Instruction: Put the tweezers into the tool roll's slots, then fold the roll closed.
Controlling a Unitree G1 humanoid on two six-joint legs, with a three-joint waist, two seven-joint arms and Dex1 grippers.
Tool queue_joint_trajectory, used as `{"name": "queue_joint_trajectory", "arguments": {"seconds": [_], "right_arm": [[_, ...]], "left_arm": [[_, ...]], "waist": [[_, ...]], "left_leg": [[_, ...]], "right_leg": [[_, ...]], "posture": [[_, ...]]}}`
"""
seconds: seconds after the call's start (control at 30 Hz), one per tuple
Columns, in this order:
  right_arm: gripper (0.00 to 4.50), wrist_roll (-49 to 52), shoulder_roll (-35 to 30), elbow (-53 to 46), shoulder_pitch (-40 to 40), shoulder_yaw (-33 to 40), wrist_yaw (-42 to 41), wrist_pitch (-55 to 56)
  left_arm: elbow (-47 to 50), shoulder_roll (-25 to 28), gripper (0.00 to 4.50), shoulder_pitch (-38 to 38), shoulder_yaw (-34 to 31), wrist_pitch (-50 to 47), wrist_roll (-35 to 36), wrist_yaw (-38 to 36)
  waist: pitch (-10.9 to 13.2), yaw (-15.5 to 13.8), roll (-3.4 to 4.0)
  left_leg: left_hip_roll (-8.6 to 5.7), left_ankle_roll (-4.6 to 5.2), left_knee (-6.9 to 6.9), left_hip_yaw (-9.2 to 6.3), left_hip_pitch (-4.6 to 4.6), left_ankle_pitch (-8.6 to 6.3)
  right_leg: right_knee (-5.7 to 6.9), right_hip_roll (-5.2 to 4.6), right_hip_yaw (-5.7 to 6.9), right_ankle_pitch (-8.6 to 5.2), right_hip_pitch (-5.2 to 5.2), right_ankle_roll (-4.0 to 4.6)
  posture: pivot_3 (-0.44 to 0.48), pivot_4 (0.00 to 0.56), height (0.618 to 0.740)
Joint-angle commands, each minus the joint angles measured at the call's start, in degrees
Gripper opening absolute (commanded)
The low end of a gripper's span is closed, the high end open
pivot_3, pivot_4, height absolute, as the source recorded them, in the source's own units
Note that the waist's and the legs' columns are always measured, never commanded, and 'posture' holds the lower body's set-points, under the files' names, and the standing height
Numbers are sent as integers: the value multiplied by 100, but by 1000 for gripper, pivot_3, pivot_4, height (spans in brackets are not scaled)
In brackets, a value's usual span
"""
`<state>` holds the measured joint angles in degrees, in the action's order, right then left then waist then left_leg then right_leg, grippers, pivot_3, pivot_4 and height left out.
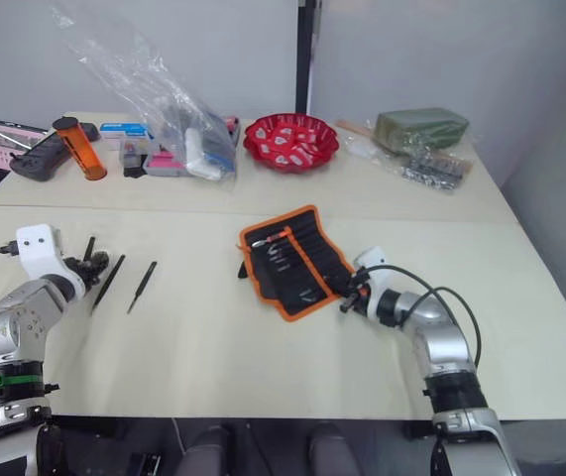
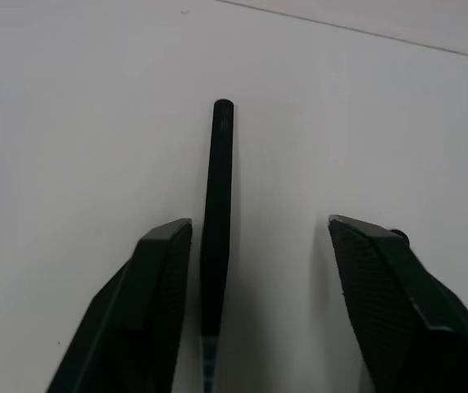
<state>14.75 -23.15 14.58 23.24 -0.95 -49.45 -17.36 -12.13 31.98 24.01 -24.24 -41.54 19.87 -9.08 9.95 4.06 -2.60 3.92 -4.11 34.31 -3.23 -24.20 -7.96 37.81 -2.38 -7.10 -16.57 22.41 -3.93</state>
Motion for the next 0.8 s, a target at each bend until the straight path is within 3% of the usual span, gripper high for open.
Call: {"name": "queue_joint_trajectory", "arguments": {"seconds": [0.03, 0.17, 0.8], "right_arm": [[0, -31, 39, 14, -17, -109, 4, -60], [0, -40, 40, 24, 1, -116, 5, -51], [0, -50, 13, 53, 23, -161, -61, -40]], "left_arm": [[75, 81, 1294, 12, -21, -4, -55, -14], [26, 105, 19, 1, -83, -10, -79, 8], [653, 233, 19, -343, -811, 20, 133, 76]], "waist": [[0, 0, 0], [0, 1, 1], [1, 4, 1]], "left_leg": [[0, 0, 0, 0, 0, 0], [0, 0, 0, 0, 2, 0], [1, 0, -2, 0, 1, 0]], "right_leg": [[0, 0, 0, 0, 0, 0], [0, 0, 0, 0, -1, 0], [-3, 0, 0, 0, 1, 0]], "posture": [[0, 150, 729], [0, 150, 729], [0, 150, 729]]}}
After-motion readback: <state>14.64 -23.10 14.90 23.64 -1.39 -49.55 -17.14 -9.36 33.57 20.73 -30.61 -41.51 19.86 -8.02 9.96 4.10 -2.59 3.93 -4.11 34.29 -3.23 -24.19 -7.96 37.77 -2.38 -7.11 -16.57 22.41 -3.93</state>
